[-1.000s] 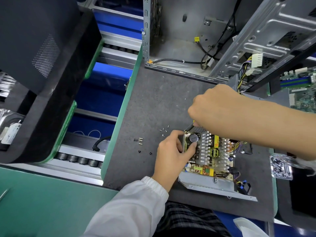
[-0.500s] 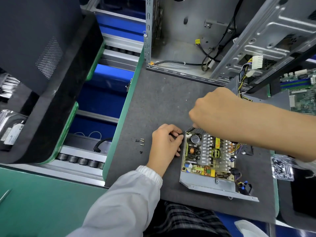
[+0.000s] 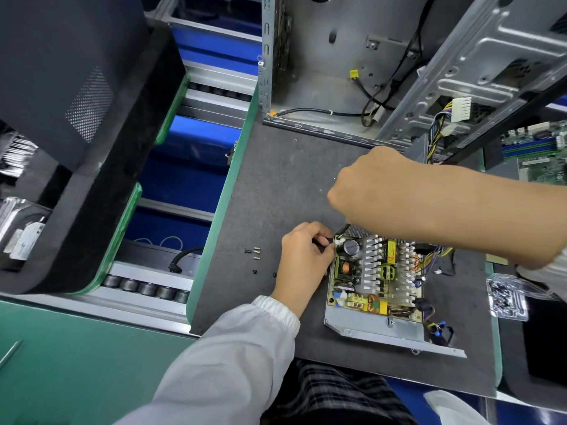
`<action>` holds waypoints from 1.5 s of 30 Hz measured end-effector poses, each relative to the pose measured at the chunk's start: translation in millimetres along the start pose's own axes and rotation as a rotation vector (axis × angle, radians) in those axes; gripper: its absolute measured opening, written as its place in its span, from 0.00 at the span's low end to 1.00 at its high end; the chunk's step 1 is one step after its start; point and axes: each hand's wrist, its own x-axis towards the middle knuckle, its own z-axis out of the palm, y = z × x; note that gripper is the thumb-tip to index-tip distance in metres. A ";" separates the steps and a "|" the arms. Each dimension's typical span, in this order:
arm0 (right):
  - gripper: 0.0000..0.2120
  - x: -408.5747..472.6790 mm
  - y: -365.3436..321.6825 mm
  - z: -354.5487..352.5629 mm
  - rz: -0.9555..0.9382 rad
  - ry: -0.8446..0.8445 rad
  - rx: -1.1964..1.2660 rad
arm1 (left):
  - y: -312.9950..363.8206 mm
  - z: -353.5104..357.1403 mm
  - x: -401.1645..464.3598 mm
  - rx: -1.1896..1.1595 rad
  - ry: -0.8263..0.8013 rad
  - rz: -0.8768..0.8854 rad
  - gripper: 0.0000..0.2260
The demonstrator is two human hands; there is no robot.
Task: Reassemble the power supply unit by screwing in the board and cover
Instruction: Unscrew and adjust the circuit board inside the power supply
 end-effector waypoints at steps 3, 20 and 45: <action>0.10 2.7 -3.6 1.0 0.034 -0.020 -0.042 | 0.4 0.3 0.2 0.011 -0.007 0.017 0.08; 0.16 -8.9 -3.7 21.9 0.064 0.147 -0.010 | 8.3 -9.7 2.7 0.002 0.043 0.024 0.08; 0.11 -16.8 -8.4 32.2 0.040 0.101 0.041 | 8.4 -32.8 17.6 -0.041 0.034 0.058 0.08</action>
